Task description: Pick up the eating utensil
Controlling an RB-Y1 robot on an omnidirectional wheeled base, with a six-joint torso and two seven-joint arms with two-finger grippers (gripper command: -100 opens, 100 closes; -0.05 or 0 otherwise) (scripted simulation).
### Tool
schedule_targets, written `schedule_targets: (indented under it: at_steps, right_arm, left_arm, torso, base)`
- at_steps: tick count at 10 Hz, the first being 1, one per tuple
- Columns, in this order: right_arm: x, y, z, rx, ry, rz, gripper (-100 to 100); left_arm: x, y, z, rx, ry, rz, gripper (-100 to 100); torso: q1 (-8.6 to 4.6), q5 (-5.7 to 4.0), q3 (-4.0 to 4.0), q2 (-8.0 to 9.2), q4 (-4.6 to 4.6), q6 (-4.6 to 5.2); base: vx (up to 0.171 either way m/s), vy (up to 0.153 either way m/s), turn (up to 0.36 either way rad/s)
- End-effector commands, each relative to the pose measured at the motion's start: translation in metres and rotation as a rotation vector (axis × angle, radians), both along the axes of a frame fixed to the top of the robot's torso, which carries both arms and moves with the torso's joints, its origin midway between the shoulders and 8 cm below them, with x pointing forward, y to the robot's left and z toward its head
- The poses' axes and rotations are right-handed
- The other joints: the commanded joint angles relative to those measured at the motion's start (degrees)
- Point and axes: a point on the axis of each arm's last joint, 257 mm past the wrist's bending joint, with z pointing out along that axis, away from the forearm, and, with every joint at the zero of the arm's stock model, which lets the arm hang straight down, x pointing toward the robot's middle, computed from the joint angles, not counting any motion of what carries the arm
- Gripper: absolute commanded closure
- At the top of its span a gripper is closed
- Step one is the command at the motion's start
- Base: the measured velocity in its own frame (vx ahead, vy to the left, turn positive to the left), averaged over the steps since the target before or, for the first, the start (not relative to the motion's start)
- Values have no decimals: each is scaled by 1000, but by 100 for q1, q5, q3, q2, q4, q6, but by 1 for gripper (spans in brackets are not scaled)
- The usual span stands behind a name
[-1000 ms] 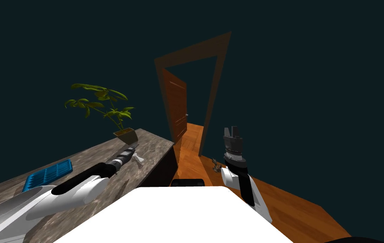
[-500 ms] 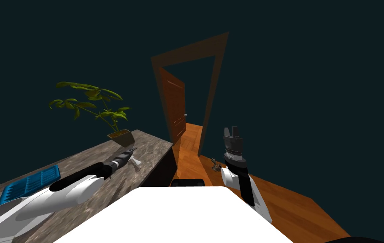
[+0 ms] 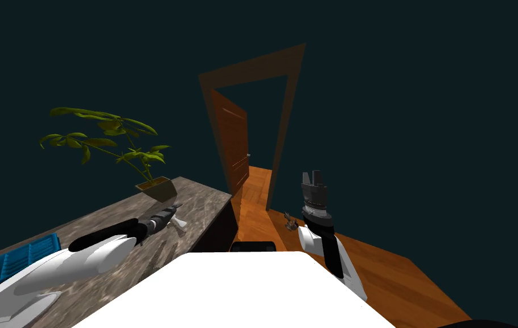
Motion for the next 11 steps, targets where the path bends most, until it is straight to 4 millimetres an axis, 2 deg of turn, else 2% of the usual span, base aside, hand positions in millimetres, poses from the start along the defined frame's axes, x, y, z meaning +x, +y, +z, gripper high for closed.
schedule_targets:
  at_steps: [1, 11]
  right_arm:
    - [0, 0, 0, 0, 0, 0, 0]
    - [0, 0, 0, 0, 0, 0, 0]
  left_arm:
    - [-9, 4, -7, -12, 55, 5, -100]
    - [-61, 15, -38, -85, 344, 25, -100]
  torso:
    - [0, 0, 0, 0, 0, 0]
    - [3, 1, -1, -2, 0, -1]
  base:
    - [8, 8, -103]
    - [14, 16, -73]
